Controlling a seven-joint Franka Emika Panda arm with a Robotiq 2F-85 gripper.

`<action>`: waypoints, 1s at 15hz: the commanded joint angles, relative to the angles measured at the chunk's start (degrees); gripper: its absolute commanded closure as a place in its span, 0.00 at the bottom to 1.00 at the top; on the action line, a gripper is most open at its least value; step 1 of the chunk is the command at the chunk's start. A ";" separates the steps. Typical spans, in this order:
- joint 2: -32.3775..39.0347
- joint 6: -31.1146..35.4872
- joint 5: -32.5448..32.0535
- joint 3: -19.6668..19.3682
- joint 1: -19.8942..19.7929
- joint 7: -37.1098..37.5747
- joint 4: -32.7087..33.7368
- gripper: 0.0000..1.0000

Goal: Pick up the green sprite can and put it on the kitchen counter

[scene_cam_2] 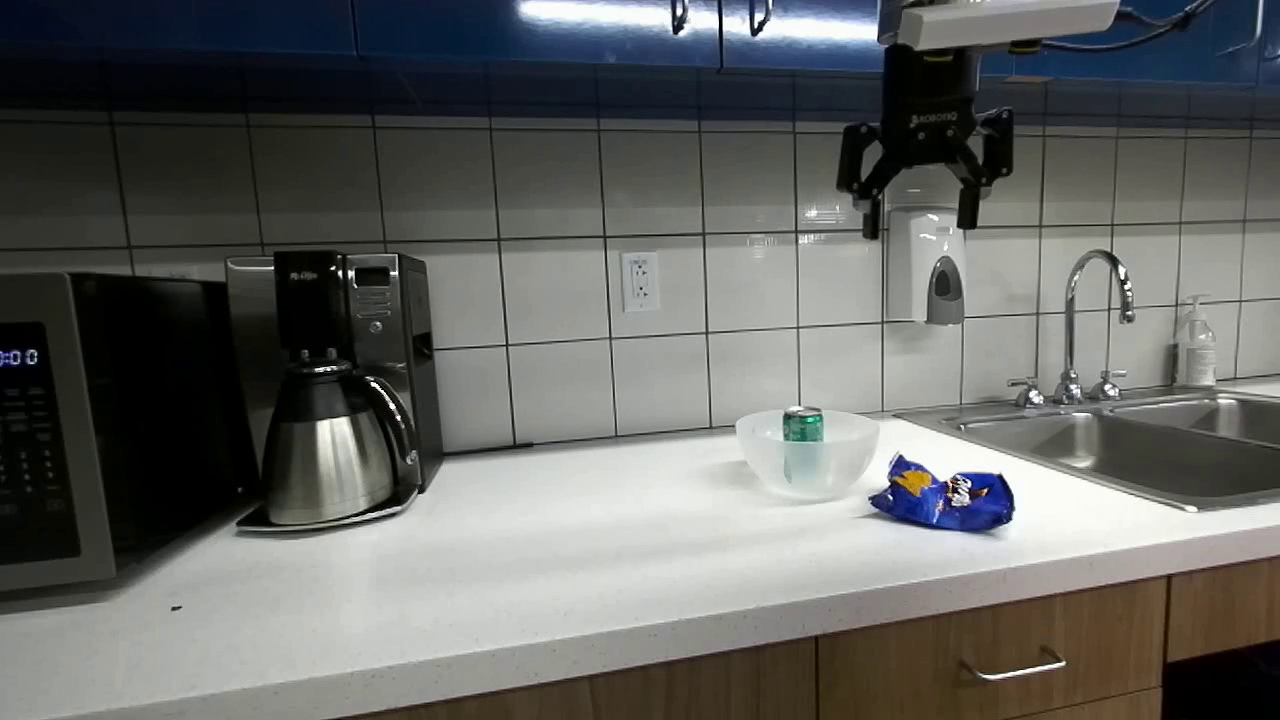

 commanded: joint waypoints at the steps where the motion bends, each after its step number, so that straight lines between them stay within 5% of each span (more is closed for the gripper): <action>1: 0.25 0.28 -0.27 -0.21 0.32 -0.18 -0.29 0.00; 8: 5.66 6.97 -2.66 0.28 0.01 0.55 -4.98 0.00; 15: 17.59 15.04 -6.68 -0.28 -1.26 4.08 -2.58 0.00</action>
